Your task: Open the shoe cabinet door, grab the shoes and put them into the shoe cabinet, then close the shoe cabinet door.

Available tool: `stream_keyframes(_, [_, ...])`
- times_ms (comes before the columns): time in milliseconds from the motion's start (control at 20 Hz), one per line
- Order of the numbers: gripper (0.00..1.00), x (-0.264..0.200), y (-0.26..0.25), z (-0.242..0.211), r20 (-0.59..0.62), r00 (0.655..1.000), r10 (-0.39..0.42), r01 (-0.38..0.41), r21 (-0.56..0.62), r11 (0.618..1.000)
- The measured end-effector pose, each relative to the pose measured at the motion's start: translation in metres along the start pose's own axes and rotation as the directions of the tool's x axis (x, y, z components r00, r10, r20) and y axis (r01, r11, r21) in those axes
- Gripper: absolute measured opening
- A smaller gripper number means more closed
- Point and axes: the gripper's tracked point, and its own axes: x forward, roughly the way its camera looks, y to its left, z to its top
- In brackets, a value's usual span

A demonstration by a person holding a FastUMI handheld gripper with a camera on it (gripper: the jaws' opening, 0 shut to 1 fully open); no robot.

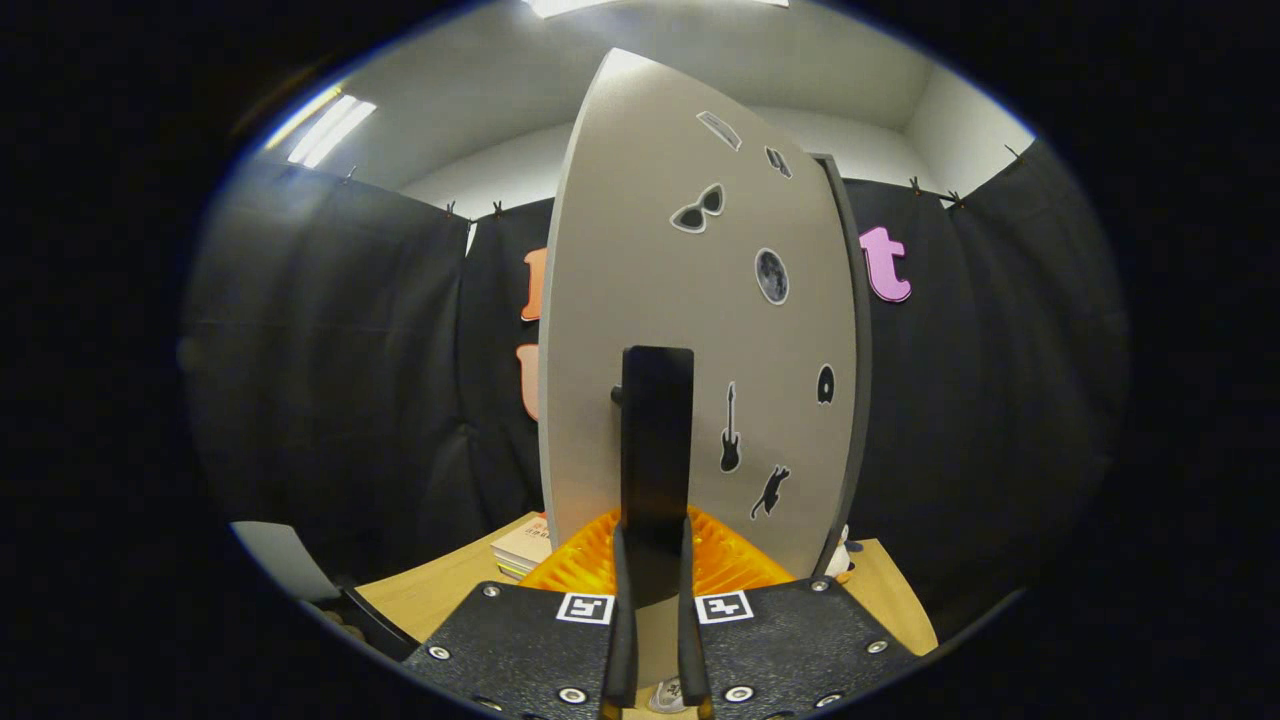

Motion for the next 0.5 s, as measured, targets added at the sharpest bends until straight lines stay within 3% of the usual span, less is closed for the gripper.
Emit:
stream_keyframes(250, [0.15, -0.036, -0.055, -0.002, 0.018, 1.0, -0.026, 0.026, 0.002, 1.0])
stream_keyframes(500, [0.14, -0.06, -0.131, 0.0, 0.018, 0.993, -0.119, 0.119, 0.007, 0.993])
